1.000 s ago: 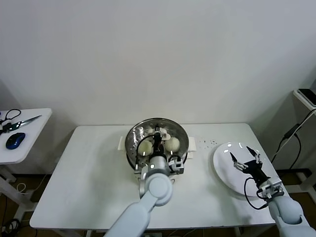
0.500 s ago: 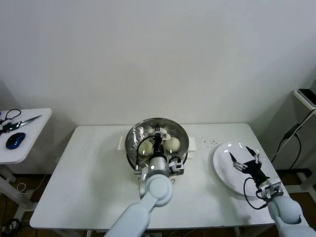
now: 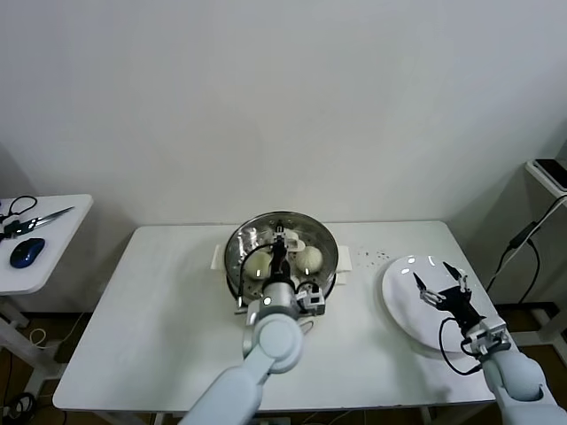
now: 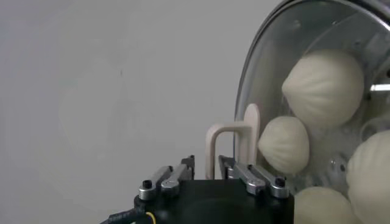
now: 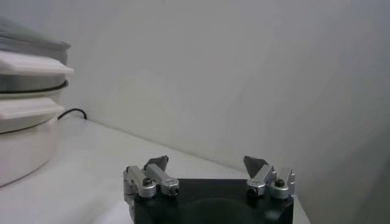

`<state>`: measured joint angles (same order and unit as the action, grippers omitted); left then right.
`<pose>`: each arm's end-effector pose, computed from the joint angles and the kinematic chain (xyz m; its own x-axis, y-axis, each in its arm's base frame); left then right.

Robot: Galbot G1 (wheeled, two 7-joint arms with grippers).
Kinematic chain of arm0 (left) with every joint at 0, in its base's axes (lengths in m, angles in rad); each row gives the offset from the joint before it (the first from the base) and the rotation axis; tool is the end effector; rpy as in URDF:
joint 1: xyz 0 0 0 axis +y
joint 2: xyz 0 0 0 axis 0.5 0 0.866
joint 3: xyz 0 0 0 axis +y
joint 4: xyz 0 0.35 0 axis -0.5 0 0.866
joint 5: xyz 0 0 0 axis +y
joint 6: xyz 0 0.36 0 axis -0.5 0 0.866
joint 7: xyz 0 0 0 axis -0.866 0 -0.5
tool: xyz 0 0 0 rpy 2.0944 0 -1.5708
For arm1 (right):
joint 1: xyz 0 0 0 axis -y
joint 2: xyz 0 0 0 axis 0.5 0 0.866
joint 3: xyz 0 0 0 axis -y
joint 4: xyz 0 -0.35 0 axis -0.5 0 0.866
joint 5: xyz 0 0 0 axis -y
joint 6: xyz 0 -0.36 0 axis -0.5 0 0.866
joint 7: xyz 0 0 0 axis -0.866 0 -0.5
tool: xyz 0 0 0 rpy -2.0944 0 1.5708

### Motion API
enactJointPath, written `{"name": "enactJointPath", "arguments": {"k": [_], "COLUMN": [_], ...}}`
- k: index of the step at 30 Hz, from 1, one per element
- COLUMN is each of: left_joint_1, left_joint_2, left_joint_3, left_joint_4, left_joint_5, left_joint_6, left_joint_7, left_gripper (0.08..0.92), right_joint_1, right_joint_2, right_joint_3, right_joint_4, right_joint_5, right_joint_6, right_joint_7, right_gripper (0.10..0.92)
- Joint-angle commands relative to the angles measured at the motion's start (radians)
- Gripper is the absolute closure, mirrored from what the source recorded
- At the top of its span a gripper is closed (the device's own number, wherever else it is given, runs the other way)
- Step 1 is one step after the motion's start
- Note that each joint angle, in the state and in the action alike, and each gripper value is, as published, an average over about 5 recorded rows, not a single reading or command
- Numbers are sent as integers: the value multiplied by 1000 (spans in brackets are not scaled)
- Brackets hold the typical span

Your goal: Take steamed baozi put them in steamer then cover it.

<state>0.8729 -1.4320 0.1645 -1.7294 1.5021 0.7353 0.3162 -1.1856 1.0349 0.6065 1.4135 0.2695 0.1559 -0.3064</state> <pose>0.3262 -0.1830 -0.2691 -0.9975 -0.0303 0.0643 0.0635 0.0260 0.9976 0.3048 -0.2328 -0.3801 -0.9699 -0.1837 0.1599 -0.2187 0.9459 -0.2398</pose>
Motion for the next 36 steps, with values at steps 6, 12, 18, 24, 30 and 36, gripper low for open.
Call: {"name": "enactJointPath", "arguments": {"k": [6, 12, 18, 24, 30, 36], "left_joint_1": [128, 227, 357, 503, 642, 702], "left_joint_2": [108, 163, 195, 198, 111, 51], "left_joint_3": [-10, -57, -182, -479, -793, -959], "left_joint_4": [-258, -379, -484, -496, -467, -307], "left_joint_5": [-57, -118, -219, -706, -1134, -1436], "left_joint_6": [50, 12, -90, -378, -692, -892], "left_joint_7": [37, -15, -153, -469, -598, -517], "left_gripper": [454, 281, 182, 177, 177, 177], "right_joint_1": [6, 5, -12, -40, -58, -76], "right_joint_2": [-2, -1, 2, 14, 32, 50], "right_joint_3": [6, 8, 14, 22, 28, 27], "right_joint_4": [21, 33, 58, 85, 106, 135], "right_joint_5": [-52, -26, 9, 20, 30, 41], "right_joint_6": [-99, -110, -124, -119, -114, -110], "right_joint_7": [16, 25, 32, 33, 33, 26], "right_gripper": [203, 203, 203, 203, 203, 203]}}
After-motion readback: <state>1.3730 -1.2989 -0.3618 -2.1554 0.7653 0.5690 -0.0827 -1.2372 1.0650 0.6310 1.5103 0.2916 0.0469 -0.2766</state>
